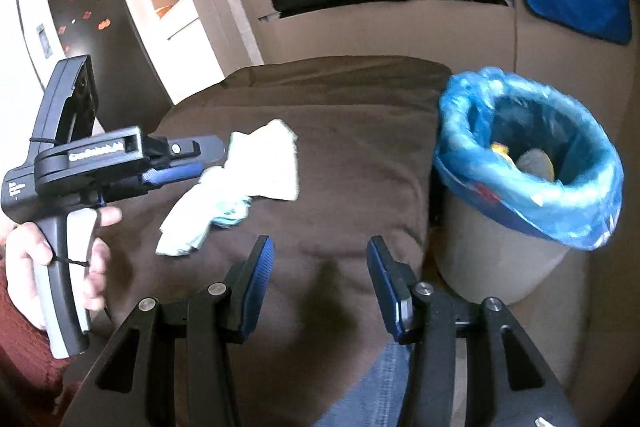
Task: Collect trash
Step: 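Carry the white tissue bundle in the left tool over the bin, then open the left tool to drop the tissue into the bin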
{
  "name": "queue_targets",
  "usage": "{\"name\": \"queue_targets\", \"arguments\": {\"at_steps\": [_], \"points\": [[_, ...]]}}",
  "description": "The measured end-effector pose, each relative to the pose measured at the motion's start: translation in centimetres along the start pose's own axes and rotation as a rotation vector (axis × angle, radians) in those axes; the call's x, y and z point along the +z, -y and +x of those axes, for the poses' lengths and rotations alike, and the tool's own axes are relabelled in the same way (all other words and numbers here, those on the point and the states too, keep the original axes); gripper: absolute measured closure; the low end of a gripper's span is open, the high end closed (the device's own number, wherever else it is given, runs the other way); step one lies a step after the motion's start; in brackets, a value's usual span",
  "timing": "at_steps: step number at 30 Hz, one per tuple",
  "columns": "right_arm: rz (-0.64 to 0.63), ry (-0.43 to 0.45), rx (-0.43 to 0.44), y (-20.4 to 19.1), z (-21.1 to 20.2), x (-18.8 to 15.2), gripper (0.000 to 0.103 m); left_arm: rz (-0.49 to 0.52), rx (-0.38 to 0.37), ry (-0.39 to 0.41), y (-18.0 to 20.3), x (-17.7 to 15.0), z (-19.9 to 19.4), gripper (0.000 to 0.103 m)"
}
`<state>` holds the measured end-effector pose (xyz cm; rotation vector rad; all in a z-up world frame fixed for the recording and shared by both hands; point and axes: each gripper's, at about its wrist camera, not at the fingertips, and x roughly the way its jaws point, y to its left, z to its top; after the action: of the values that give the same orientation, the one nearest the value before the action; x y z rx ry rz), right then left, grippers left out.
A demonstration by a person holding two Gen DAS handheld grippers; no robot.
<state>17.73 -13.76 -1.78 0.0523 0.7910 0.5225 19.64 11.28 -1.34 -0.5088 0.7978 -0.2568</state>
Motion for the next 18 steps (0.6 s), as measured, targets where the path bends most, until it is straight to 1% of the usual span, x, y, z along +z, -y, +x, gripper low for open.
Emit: {"name": "queue_targets", "arguments": {"at_steps": [1,3,5,6,9,12,13,15,18], "points": [[-0.012,0.002,0.000,-0.4,0.2,0.2,0.056,-0.014,-0.001,0.013,-0.6,0.0,-0.5,0.035],[-0.033,0.002,0.016,-1.9,0.8,0.9,0.056,-0.024,0.031,0.035,-1.5,0.3,-1.2,0.035],[-0.036,0.001,0.044,-3.1,1.4,1.7,0.056,-0.002,0.115,0.074,-2.4,0.6,-2.2,0.035],[-0.033,0.003,0.052,-3.6,1.7,2.1,0.056,0.016,0.171,0.100,-2.9,0.7,-2.8,0.035],[-0.009,-0.018,0.064,-5.1,4.0,3.4,0.056,0.034,0.243,0.132,-4.1,0.7,-3.6,0.034],[0.012,-0.077,0.021,-5.4,6.9,3.8,0.057,0.054,0.265,0.151,-4.6,0.6,-4.0,0.031],[0.019,-0.088,0.031,-5.3,7.5,3.7,0.065,0.067,0.266,0.162,-4.6,0.4,-4.1,0.030],[0.022,-0.091,0.063,-4.9,7.8,3.3,0.073,0.098,0.246,0.182,-4.3,0.0,-4.2,0.029],[0.013,-0.058,0.055,-3.9,6.9,3.2,0.077,0.114,0.191,0.171,-3.3,-0.2,-3.5,0.029]]}}
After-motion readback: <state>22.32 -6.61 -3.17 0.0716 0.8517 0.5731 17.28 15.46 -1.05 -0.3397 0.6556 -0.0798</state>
